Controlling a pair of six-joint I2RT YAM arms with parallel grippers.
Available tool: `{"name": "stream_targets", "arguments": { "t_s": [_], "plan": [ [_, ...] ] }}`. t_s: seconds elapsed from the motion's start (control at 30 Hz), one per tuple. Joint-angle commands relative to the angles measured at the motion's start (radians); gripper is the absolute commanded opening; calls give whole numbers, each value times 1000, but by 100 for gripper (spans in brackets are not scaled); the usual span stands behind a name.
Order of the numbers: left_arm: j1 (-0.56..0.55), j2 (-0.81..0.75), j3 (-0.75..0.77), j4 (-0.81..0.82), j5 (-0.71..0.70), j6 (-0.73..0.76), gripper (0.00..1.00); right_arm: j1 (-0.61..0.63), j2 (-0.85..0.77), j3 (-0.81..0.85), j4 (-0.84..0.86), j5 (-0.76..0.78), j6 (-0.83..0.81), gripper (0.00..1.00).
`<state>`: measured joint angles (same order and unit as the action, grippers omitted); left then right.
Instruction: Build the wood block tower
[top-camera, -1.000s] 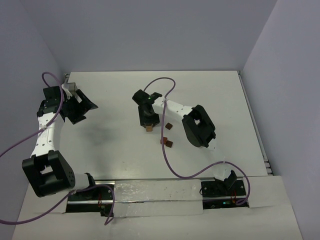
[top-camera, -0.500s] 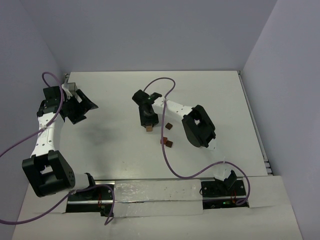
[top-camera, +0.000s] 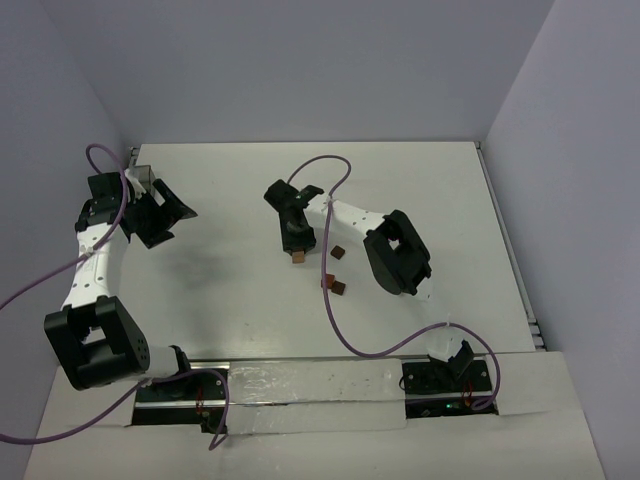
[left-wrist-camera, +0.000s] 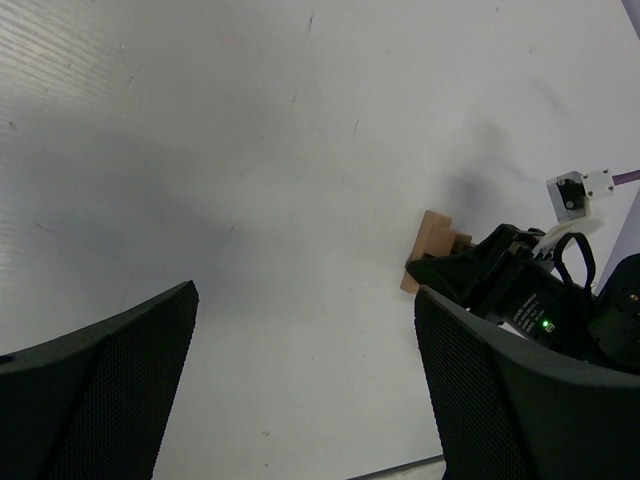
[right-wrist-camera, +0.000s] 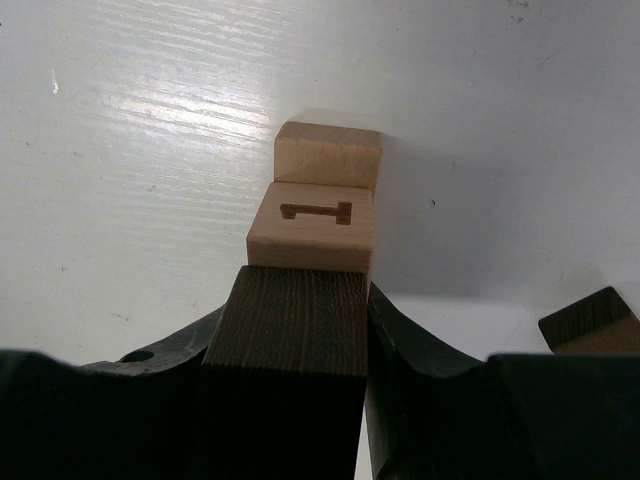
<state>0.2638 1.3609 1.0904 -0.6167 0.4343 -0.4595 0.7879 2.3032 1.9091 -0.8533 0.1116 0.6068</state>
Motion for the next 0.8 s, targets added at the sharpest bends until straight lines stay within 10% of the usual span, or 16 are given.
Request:
{"name": "stream_targets", "arguments": {
  "t_s": [0.0,0.77],
  "plan": [
    [9,6,9,45,27,10,95,10,-11,20,2,19,18,45],
    [11,9,10,40,23,24,97,-4,-27,-32,14,29,-60,36]
  ]
}}
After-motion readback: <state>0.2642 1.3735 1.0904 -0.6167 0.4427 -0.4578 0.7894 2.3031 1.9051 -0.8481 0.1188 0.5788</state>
